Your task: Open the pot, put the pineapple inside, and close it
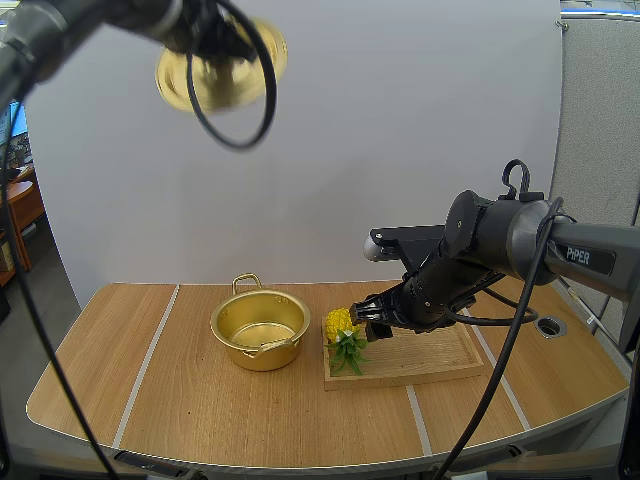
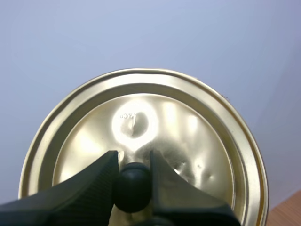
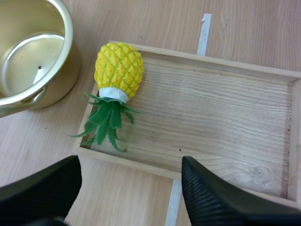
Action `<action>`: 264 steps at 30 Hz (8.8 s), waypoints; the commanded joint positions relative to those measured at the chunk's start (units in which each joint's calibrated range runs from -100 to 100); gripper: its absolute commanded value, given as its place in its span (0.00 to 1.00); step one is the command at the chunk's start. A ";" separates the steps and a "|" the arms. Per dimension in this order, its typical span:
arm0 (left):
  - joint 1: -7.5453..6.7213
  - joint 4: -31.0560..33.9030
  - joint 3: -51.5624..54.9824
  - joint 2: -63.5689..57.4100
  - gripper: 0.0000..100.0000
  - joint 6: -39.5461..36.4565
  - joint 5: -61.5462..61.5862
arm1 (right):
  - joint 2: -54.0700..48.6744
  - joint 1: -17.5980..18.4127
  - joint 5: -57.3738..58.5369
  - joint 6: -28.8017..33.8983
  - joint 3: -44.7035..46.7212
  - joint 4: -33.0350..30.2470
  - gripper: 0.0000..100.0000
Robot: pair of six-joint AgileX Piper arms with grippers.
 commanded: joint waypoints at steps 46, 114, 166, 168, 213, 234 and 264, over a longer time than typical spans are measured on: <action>-0.10 2.06 -21.51 -1.00 0.00 -1.36 -9.90 | 22.55 0.27 0.06 1.63 -24.38 4.85 1.00; -0.10 2.06 -21.51 -1.00 0.00 -1.36 -9.90 | 45.63 9.77 -9.53 22.51 -29.07 -15.77 1.00; -0.10 2.06 -21.51 -1.00 0.00 -1.36 -9.90 | 38.90 22.77 -10.70 22.23 -41.62 -24.21 0.00; -0.10 2.06 -21.51 -1.00 0.00 -1.36 -9.90 | 40.26 22.77 -11.77 22.23 -41.62 -24.83 0.00; -0.10 2.06 -21.51 -1.00 0.00 -1.36 -9.90 | 55.58 22.77 -15.28 22.17 -44.16 -24.10 1.00; -0.10 2.06 -21.51 -1.00 0.00 -1.36 -9.90 | 29.30 22.77 0.97 22.39 -43.46 -23.86 1.00; -0.10 2.06 -21.51 -1.00 0.00 -1.36 -9.90 | -29.41 22.77 21.25 22.39 -11.21 -22.19 1.00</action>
